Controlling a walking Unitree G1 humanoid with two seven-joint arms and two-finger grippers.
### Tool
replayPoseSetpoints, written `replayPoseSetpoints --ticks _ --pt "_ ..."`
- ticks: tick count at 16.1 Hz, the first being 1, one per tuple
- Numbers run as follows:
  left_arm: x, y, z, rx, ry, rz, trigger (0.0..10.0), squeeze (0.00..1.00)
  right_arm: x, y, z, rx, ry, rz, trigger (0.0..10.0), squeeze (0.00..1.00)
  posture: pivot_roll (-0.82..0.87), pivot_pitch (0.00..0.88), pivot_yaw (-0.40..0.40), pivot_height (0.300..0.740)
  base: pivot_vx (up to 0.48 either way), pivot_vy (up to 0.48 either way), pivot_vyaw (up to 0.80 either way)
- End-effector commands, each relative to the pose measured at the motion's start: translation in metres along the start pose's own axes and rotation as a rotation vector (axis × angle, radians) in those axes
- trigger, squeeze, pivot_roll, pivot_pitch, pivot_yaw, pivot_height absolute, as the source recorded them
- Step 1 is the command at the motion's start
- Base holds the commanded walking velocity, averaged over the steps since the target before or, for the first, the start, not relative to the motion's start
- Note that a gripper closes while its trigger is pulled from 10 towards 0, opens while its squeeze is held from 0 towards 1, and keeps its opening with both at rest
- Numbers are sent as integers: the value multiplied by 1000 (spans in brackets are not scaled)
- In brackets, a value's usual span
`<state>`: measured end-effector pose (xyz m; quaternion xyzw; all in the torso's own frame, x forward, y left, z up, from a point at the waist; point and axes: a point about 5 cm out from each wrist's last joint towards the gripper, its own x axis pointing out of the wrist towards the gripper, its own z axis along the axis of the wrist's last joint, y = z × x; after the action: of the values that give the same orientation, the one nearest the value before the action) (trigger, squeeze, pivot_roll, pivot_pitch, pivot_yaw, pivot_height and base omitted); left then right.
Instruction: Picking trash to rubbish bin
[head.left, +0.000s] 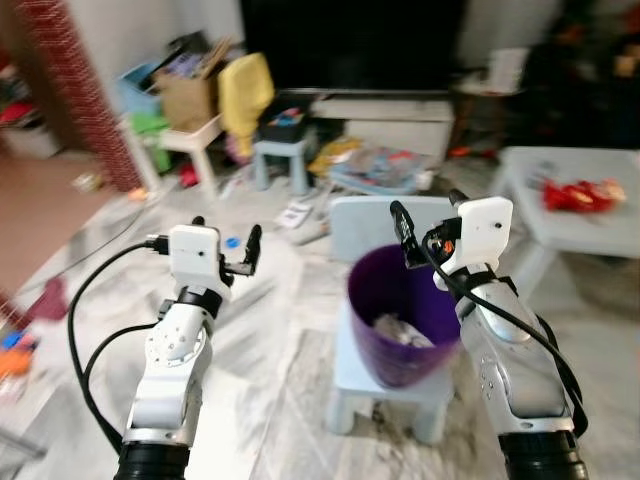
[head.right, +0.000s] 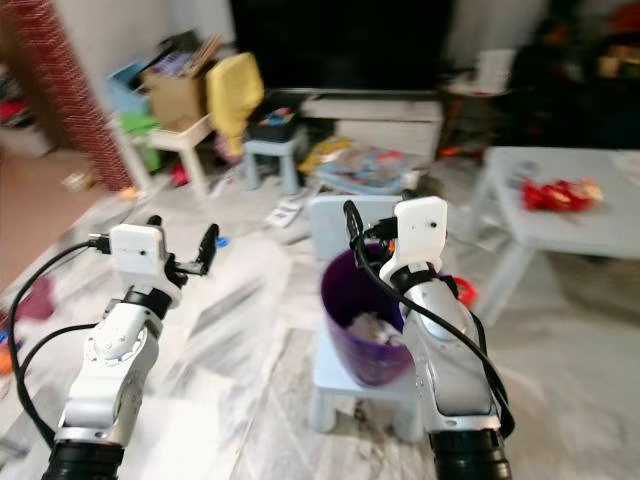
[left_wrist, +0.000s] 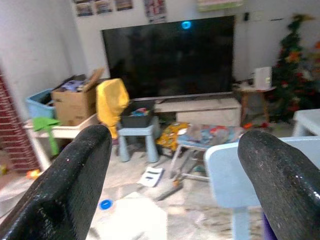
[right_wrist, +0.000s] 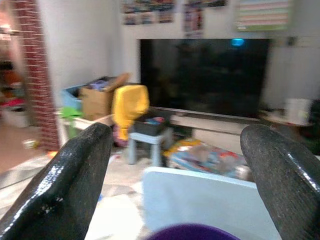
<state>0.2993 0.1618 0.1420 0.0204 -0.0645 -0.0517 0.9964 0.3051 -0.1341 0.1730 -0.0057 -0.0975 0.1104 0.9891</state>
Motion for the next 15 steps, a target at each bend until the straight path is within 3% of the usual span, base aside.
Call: replayPoseSetpoints --ticks 1,5,15 --pt "3 0 2 -24 4 6 10000 0 1 -3 5 1 -12 -12 10000 0 -96 0 33 740 0 0 -800" --pt "4 1 2 -59 12 12 10000 0 1 -3 5 0 -6 -13 10000 0 -95 0 32 740 0 0 -800" --pt "5 3 2 -59 24 28 10000 0 1 -3 4 3 7 -16 10000 0 -98 0 33 740 0 0 -800"
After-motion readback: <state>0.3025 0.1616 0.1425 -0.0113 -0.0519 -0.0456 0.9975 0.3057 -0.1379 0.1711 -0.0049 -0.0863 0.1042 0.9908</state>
